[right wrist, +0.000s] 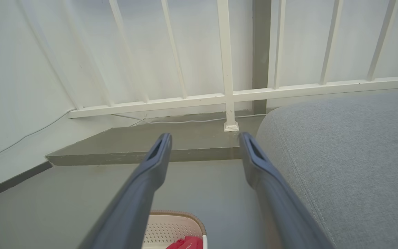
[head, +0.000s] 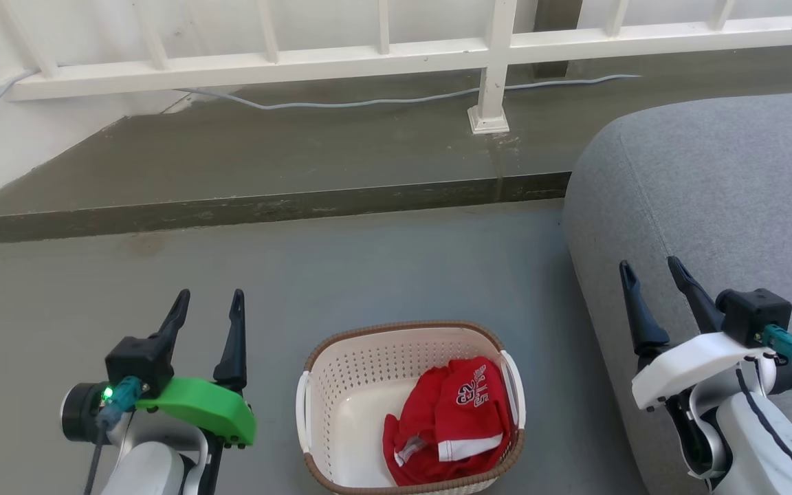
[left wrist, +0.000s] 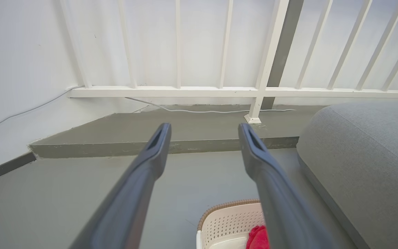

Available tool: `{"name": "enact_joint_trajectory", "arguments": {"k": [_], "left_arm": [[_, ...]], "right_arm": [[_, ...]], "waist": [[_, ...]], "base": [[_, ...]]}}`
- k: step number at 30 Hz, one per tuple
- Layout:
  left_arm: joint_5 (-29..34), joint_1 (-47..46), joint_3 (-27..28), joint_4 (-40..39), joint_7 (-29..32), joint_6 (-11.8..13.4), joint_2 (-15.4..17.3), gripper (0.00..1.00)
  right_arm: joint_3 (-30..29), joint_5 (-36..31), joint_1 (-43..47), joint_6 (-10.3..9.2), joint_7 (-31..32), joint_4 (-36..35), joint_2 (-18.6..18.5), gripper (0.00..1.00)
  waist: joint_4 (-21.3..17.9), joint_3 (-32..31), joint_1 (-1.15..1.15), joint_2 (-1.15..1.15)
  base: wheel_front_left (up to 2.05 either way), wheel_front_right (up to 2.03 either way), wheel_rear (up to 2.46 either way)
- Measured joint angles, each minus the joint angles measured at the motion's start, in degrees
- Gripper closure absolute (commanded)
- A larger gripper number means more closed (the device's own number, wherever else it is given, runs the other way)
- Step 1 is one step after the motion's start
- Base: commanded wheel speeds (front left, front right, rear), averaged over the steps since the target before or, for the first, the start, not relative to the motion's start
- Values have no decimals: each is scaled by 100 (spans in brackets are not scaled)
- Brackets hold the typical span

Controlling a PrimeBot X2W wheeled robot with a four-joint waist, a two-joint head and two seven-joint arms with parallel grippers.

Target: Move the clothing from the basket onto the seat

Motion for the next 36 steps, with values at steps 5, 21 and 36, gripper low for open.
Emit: {"name": "enact_joint_trajectory", "arguments": {"k": [5, 21, 36], "left_arm": [[218, -55, -54, 77, -88, 54, 2, 0], [218, -55, -49, 170, -96, 71, -3, 0], [220, -57, -53, 280, -96, 71, -22, 0]], "right_arm": [[20, -252, 0, -48, -99, 44, 0, 0], [-74, -291, 0, -96, -116, 83, 75, 0], [-126, -352, -1, -69, -116, 98, 122, 0]], "waist": [[0, 0, 0, 0], [-14, 20, 0, 0], [-16, 26, 0, 0]], "base": [[0, 0, 0], [0, 0, 0], [0, 0, 0]]}}
